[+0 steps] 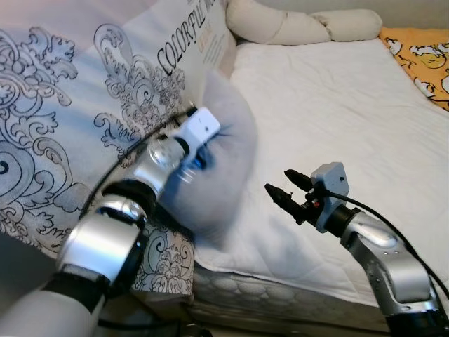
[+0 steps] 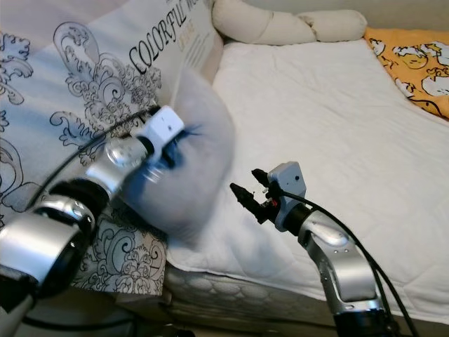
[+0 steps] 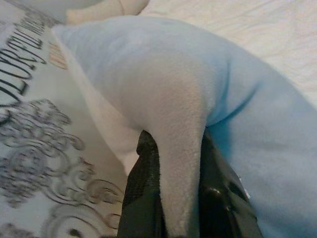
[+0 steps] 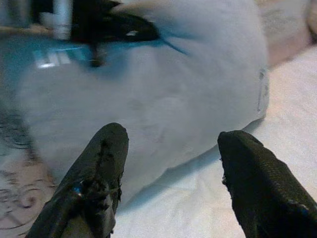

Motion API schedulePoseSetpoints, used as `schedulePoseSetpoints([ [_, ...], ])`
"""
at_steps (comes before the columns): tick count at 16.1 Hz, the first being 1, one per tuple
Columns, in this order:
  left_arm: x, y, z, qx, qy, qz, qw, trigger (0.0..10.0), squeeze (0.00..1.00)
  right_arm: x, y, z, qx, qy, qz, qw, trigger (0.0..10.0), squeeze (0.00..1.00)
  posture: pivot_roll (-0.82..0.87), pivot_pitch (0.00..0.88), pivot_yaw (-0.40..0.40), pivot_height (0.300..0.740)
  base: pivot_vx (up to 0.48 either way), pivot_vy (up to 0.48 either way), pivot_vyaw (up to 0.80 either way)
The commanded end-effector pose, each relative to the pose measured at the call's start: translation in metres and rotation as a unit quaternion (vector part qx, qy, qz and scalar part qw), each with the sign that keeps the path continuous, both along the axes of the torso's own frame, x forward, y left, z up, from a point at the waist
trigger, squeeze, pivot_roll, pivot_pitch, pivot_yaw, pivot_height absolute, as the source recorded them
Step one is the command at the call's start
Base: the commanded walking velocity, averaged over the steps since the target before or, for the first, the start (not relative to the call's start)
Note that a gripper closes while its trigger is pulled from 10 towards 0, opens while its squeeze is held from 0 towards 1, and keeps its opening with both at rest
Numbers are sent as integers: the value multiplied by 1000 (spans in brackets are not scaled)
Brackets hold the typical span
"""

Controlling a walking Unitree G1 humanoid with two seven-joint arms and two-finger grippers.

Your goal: Clean up the room

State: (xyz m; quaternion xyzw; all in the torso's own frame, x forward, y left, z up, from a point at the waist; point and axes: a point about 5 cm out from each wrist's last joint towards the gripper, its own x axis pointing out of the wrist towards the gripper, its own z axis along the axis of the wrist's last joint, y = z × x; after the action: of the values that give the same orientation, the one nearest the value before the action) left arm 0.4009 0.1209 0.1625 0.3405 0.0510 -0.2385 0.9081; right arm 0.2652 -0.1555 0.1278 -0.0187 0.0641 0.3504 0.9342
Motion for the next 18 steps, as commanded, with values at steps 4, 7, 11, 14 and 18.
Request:
schedulePoseSetpoints([
  [4,8,13,22,50,-30,6,998,10000,0,-10,2,2,-18,8,38,999,10000,1000,-192,0,150,740,0,0,0],
  [7,8,19,17,59,-15,20,998,10000,0,-14,2,1,-22,18,43,999,10000,1000,-207,0,158,740,0,0,0],
  [11,6,26,9,39,16,35,998,10000,1000,-16,3,0,-27,24,47,998,10000,1000,-215,0,160,740,0,0,0],
  [14,9,36,21,35,6,48,998,10000,1000,-17,5,-1,-28,29,52,998,10000,1000,-210,0,156,740,0,0,0],
  [18,11,46,34,16,-4,52,999,10000,1000,-16,4,-1,-28,29,52,998,10000,1000,-203,0,154,740,0,0,0],
])
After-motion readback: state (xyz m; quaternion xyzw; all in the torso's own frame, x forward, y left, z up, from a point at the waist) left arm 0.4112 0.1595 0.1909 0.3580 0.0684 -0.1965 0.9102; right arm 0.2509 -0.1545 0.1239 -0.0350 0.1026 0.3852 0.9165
